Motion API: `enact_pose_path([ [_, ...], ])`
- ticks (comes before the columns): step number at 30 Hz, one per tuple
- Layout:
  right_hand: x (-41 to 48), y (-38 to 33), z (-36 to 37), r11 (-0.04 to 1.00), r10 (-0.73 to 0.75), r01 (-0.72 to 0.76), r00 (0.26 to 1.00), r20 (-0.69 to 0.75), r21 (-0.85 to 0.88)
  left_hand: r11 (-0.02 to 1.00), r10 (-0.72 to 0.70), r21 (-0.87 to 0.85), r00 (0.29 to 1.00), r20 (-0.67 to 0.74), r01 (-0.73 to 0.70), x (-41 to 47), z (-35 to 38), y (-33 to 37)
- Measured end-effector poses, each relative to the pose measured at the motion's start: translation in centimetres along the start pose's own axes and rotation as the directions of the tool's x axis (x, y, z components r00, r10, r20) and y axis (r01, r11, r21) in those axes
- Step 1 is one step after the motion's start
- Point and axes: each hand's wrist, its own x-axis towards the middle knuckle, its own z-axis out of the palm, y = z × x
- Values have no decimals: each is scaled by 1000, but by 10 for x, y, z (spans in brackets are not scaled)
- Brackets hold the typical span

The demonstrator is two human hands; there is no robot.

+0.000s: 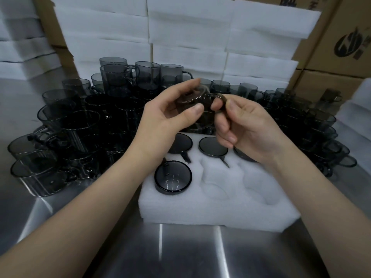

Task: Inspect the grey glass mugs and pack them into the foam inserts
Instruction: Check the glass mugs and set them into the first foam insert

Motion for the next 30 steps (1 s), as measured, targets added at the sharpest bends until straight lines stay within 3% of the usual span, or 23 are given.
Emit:
enact_pose_path([
  [5,0,-3,1,993,-12,5,998,-60,-114,989,-107,-99,994,32,110,-1,0,0],
  [11,0,-5,0,987,125,-136,984,-123,-84,990,11,137,997,70,-21,-3,3,0],
  [15,2,0,3,962,141,-196,954,-263,-193,967,51,242,992,112,-77,-4,6,-2],
  [19,1,4,4,958,-12,-102,919,-395,-267,968,58,241,997,46,-67,-2,6,-3],
  [22,0,1,4,925,-152,6,921,-358,-380,961,34,276,999,9,-35,-2,7,-5],
  [26,-1,2,12,821,-182,-4,946,-269,-571,948,7,319,998,-55,10,-2,8,-5],
  [30,-2,4,15,877,-145,-28,936,-320,-480,918,37,396,999,-8,-31,-5,10,-2],
])
